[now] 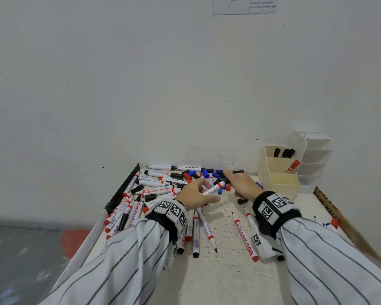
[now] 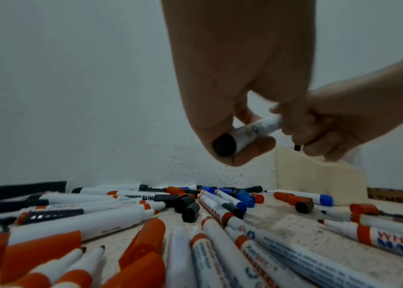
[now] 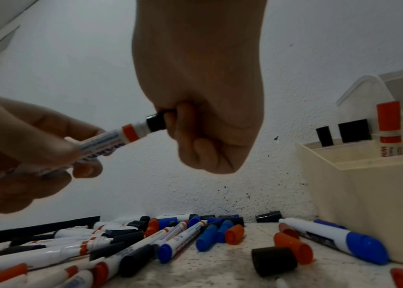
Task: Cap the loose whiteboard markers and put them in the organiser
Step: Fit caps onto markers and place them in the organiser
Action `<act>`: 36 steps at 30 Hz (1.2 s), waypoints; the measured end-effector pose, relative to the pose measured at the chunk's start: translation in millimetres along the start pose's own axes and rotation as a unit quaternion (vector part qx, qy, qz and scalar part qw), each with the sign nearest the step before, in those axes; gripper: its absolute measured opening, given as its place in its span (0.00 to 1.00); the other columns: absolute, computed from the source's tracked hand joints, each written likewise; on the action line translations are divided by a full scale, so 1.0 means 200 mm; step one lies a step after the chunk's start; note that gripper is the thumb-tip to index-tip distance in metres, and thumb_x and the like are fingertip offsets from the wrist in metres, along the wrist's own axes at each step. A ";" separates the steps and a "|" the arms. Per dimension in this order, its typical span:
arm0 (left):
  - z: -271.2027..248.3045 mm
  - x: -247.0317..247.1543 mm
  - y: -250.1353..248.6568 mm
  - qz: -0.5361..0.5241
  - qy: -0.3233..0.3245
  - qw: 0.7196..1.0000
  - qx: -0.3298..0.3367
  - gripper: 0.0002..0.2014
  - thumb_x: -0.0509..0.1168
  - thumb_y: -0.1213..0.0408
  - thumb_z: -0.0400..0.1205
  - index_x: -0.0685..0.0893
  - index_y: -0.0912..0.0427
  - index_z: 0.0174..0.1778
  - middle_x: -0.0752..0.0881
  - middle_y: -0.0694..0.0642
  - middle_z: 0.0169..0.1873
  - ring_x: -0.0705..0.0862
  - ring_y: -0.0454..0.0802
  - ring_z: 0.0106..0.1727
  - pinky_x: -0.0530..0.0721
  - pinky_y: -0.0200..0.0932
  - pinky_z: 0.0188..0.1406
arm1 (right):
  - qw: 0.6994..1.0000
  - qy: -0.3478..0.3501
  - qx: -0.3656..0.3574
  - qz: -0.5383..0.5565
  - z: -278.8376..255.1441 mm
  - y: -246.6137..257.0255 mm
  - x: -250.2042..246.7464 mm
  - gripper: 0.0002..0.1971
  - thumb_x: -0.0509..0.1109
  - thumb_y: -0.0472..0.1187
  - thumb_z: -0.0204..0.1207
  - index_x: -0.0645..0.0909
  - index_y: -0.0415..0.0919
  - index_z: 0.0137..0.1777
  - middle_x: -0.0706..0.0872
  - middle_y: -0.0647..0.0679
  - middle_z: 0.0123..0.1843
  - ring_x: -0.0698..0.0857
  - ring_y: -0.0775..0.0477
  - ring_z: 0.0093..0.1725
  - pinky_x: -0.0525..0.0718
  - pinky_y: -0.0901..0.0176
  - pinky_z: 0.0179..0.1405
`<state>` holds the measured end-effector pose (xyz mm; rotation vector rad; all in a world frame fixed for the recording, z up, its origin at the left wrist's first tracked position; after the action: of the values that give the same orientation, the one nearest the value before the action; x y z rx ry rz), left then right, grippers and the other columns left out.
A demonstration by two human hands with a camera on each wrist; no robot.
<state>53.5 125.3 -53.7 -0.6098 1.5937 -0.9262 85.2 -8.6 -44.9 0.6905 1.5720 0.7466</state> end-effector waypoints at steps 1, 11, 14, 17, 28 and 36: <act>-0.01 -0.01 -0.01 0.019 -0.012 1.000 0.013 0.13 0.72 0.59 0.76 0.77 0.54 0.53 0.78 0.46 0.37 0.77 0.38 0.32 0.74 0.29 0.29 | 1.000 -0.008 0.013 0.004 0.00 -0.01 0.00 0.23 0.50 0.56 0.84 0.66 0.44 0.31 0.63 0.49 0.26 0.62 0.52 0.24 0.63 0.63 0.26; 0.00 0.04 -0.08 0.121 -0.023 0.991 0.048 0.16 0.53 0.62 0.87 0.83 0.68 0.53 0.76 0.51 0.31 0.72 0.42 0.30 0.71 0.33 0.31 | 0.998 -0.051 0.027 0.034 -0.01 -0.01 -0.01 0.21 0.50 0.48 0.84 0.67 0.43 0.30 0.65 0.48 0.25 0.63 0.52 0.24 0.62 0.61 0.25; -0.01 0.08 -0.10 0.083 0.000 0.996 0.039 0.17 0.49 0.60 0.88 0.82 0.63 0.53 0.74 0.49 0.32 0.71 0.42 0.30 0.69 0.35 0.31 | 0.998 -0.047 -0.002 0.049 -0.02 0.02 -0.01 0.19 0.50 0.47 0.85 0.67 0.42 0.32 0.65 0.48 0.26 0.63 0.51 0.24 0.62 0.60 0.25; -0.02 0.12 -0.08 0.014 0.045 0.999 0.007 0.17 0.45 0.56 0.89 0.75 0.55 0.40 0.70 0.49 0.28 0.66 0.43 0.24 0.67 0.36 0.24 | 0.996 -0.032 -0.038 0.074 -0.04 0.05 0.00 0.19 0.49 0.46 0.85 0.68 0.41 0.33 0.65 0.47 0.25 0.63 0.51 0.23 0.62 0.60 0.24; -0.07 0.24 0.00 -0.211 0.187 0.953 -0.108 0.23 0.46 0.42 0.85 0.65 0.53 0.30 0.62 0.43 0.15 0.56 0.38 0.13 0.54 0.25 0.11 | 0.984 0.045 -0.116 0.129 -0.08 0.08 0.04 0.17 0.49 0.49 0.86 0.66 0.40 0.40 0.64 0.48 0.27 0.63 0.53 0.26 0.64 0.60 0.27; -0.03 0.25 0.05 -0.157 0.167 0.968 -0.107 0.22 0.47 0.41 0.85 0.69 0.53 0.33 0.64 0.45 0.19 0.59 0.40 0.16 0.57 0.29 0.13 | 0.989 0.056 -0.121 0.071 -0.08 0.05 0.05 0.19 0.49 0.52 0.86 0.68 0.42 0.38 0.67 0.51 0.27 0.65 0.55 0.25 0.65 0.65 0.25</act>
<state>37.4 92.6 -88.9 -0.9134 1.9507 -1.1445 69.3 3.4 -41.8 0.5933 1.5121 1.0785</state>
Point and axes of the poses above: each hand's wrist, its own z-axis towards the middle knuckle, its own x-axis out of the palm, y = z × x, the point moved 10 cm from there along z, towards the middle knuckle
